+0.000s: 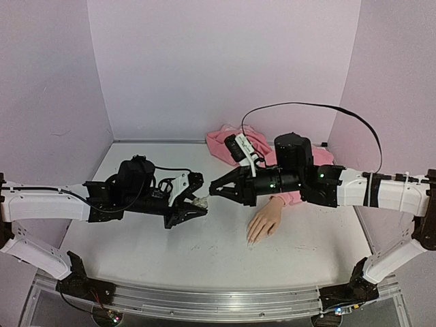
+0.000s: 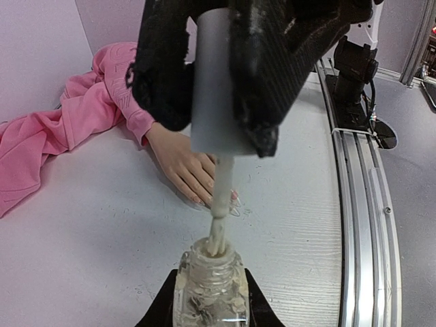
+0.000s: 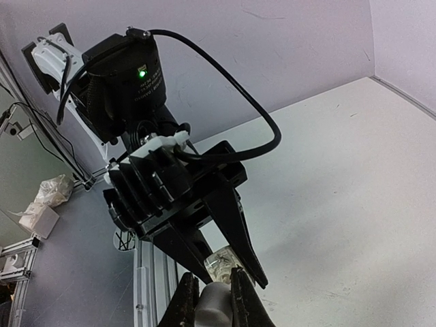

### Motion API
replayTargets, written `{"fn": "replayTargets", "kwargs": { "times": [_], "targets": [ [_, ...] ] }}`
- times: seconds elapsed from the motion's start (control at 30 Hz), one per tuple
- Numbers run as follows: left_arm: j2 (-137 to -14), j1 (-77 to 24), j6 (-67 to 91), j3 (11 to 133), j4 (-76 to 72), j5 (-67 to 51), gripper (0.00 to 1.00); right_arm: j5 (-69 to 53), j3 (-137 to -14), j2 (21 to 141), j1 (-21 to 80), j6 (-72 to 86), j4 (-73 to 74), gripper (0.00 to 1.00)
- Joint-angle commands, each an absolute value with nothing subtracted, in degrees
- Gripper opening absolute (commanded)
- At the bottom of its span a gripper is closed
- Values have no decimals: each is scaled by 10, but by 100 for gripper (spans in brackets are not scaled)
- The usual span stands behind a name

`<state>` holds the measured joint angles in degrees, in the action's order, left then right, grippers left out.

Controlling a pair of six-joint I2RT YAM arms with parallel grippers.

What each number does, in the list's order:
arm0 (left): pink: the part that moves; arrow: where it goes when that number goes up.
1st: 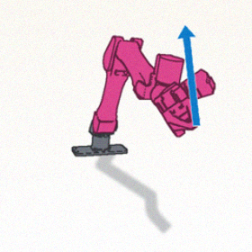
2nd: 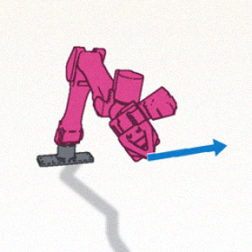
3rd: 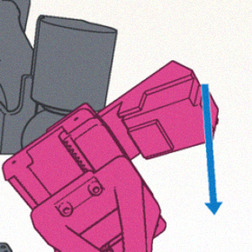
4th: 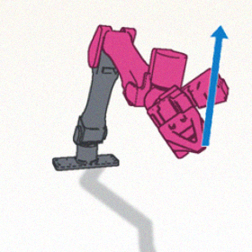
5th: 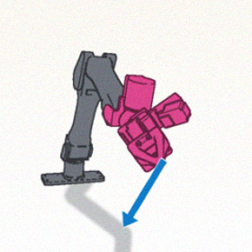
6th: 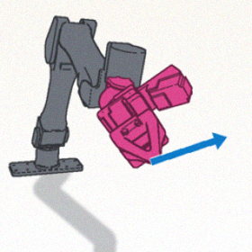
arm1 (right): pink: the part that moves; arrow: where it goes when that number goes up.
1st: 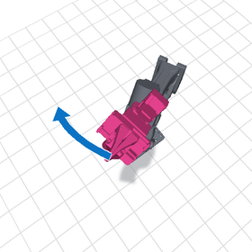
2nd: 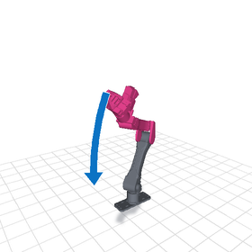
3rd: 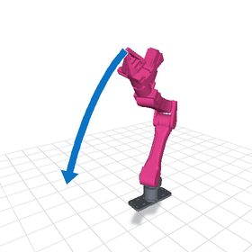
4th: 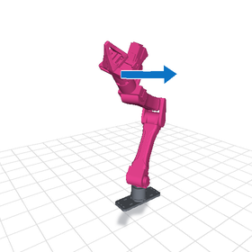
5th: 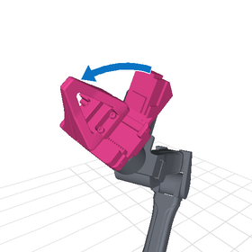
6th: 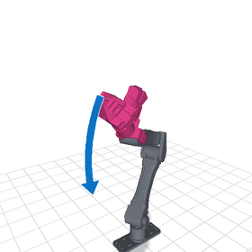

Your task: Paint the nails

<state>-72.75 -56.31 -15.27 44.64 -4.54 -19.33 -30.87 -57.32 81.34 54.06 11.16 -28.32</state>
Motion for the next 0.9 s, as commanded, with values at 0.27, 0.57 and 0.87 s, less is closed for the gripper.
{"fn": "replayTargets", "kwargs": {
  "times": [0.27,0.57,0.87],
  "targets": [
    [-718,-564,-163,463,-71,-205,0,-340,-585,835,544,121,-315,0],
    [-715,-564,-164,470,-70,-233,0,-394,-604,867,544,116,-304,0],
    [-694,-564,-163,469,-71,-239,0,-404,-606,888,543,108,-297,0]
  ]
}}
